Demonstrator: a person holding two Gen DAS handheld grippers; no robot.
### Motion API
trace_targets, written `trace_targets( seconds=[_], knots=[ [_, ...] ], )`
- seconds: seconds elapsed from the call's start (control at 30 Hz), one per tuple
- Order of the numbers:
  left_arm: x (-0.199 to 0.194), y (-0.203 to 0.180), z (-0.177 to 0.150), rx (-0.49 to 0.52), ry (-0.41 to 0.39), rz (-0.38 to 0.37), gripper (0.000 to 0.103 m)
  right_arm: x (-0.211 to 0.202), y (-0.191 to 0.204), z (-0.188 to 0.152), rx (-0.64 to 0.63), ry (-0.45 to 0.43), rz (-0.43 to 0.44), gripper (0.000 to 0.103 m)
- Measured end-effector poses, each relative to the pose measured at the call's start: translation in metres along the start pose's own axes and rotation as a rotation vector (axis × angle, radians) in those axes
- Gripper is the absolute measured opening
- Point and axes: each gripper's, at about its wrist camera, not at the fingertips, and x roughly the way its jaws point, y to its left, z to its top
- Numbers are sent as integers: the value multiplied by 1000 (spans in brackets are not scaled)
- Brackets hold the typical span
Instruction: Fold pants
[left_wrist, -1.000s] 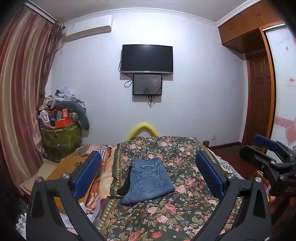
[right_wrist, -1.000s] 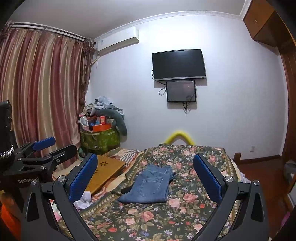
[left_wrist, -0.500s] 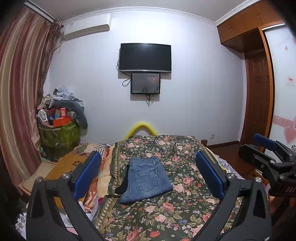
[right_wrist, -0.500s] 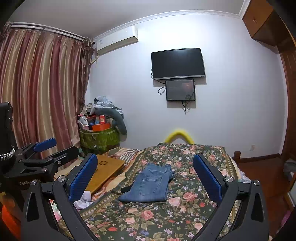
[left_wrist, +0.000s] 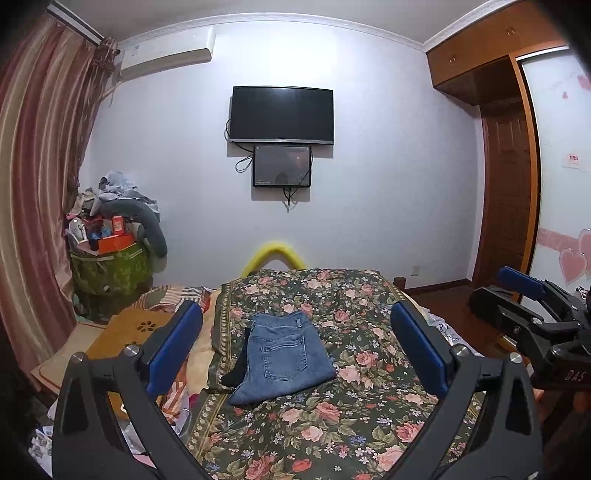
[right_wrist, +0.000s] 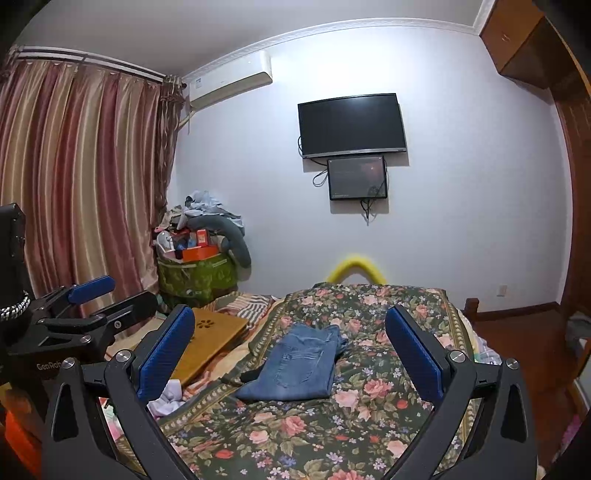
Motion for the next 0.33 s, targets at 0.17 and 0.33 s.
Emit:
trace_targets(
  seconds=[0.17,0.33],
  knots=[
    [-1,-2,-1,11,-1,-1,103,-1,0,0,-6,1,-2,103],
    [-1,-3,-2,12,0,1,103,-1,2,0,-6,4,2,103]
  ],
)
